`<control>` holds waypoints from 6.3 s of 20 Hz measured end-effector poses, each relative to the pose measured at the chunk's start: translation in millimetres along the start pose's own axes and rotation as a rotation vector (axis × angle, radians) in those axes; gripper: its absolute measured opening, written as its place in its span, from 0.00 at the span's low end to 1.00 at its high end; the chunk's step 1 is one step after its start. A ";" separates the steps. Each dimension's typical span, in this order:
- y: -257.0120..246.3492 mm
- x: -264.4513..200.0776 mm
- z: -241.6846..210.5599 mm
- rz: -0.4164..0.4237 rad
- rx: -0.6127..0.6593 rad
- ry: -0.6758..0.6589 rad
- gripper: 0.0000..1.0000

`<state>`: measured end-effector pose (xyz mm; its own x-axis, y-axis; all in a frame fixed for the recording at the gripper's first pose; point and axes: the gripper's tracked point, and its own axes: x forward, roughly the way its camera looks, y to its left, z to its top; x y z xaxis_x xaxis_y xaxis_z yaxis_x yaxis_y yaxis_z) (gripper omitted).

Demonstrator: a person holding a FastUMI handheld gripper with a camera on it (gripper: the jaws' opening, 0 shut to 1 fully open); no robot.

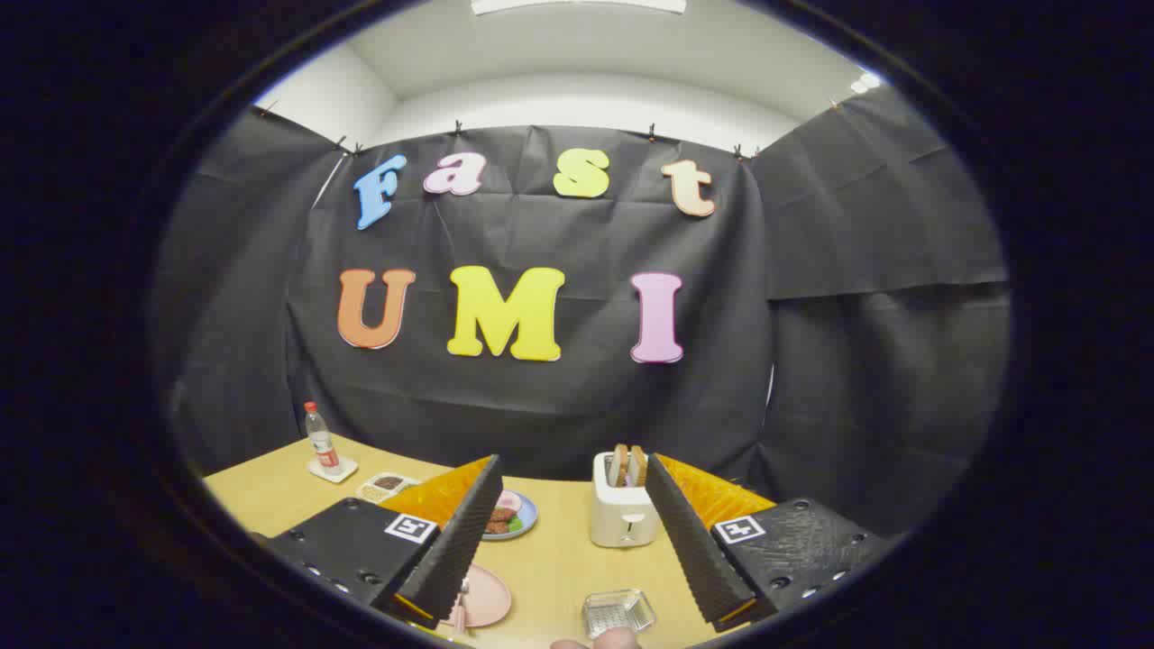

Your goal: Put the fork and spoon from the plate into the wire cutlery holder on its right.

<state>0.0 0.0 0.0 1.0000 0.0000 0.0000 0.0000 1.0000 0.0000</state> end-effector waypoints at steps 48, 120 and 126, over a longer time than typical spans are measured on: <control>113.1 -55.1 -315.0 0.217 -0.041 0.630 0.77; -84.0 -53.5 -177.1 0.007 0.080 1.104 0.90; -11.0 -36.9 -133.8 0.110 -0.027 0.793 0.97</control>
<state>-36.9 -11.0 -133.8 0.6960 0.0887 -0.7125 -0.1088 0.9939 0.0174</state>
